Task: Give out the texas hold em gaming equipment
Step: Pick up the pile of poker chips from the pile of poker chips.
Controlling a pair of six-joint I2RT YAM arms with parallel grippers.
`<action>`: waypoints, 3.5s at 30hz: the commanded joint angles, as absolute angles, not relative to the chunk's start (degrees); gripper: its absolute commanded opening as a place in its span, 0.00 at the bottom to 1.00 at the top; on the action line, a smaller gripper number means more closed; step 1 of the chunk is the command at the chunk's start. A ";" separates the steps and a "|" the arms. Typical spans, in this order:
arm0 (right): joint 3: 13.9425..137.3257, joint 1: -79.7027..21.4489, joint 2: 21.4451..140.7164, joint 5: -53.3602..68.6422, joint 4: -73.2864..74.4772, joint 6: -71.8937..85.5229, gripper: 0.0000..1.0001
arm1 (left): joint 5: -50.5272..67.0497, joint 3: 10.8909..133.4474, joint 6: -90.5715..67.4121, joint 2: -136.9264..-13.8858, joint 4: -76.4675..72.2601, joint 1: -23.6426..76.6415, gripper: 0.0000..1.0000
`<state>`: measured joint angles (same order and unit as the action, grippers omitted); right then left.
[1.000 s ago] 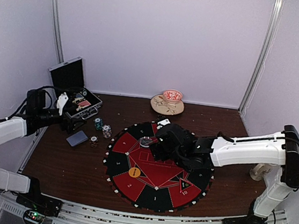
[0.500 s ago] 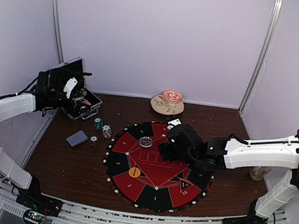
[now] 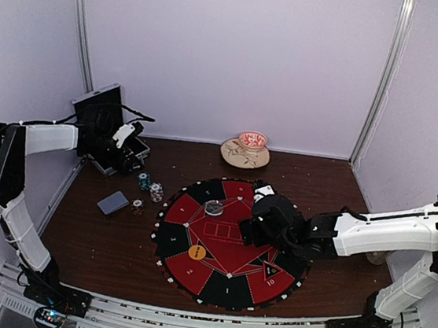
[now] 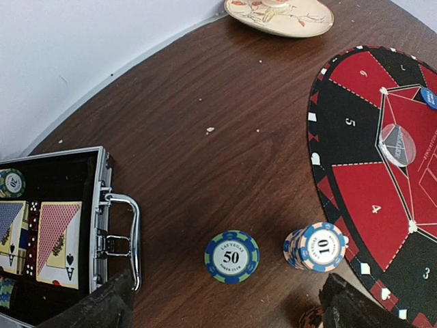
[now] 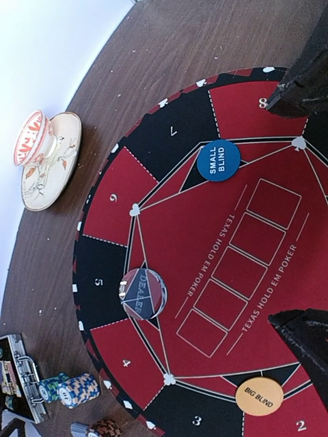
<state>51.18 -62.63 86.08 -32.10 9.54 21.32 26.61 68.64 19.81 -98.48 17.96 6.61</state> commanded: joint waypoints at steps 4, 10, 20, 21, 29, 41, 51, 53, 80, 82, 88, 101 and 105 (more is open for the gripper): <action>52.89 -62.43 88.51 -33.05 8.46 22.12 0.99 | 25.12 69.45 18.72 -100.12 18.34 7.70 0.94; 52.46 -62.40 88.17 -34.25 8.44 22.08 0.99 | 23.90 71.42 18.81 -103.20 19.87 10.03 0.91; 52.03 -62.43 87.85 -33.95 8.20 22.15 0.98 | 16.81 73.68 17.06 -106.75 19.88 12.30 0.91; 52.03 -62.48 87.81 -33.93 8.18 22.16 0.98 | 16.54 73.88 16.74 -106.86 19.80 12.30 0.91; 51.94 -62.43 87.71 -33.91 8.09 22.24 0.98 | 15.52 74.70 15.91 -107.55 19.06 12.30 0.87; 51.94 -62.43 87.98 -33.89 8.05 22.32 0.98 | 13.90 75.41 15.37 -109.24 19.51 12.30 0.81; 51.94 -62.41 88.11 -33.84 8.00 22.44 0.97 | 13.99 75.90 15.71 -110.57 19.61 12.29 0.77; 51.90 -62.40 87.98 -33.76 8.00 22.41 0.97 | 14.06 75.91 15.81 -110.65 19.62 12.29 0.76; 51.86 -62.45 88.17 -33.53 8.00 22.46 0.97 | 18.68 74.41 16.34 -105.93 19.34 12.26 0.77; 51.85 -62.46 88.10 -33.57 8.00 22.50 0.97 | 20.86 73.49 16.66 -103.37 19.15 12.30 0.77; 51.94 -62.49 88.15 -33.49 8.04 22.50 0.97 | 25.34 69.63 20.64 -98.10 19.78 13.64 0.77; 51.75 -62.51 87.71 -33.51 8.09 22.67 0.96 | 25.49 68.49 28.28 -98.83 26.46 18.45 0.77; 51.76 -62.49 87.75 -33.33 8.09 22.68 0.96 | 23.38 68.77 27.69 -100.06 25.84 18.95 0.79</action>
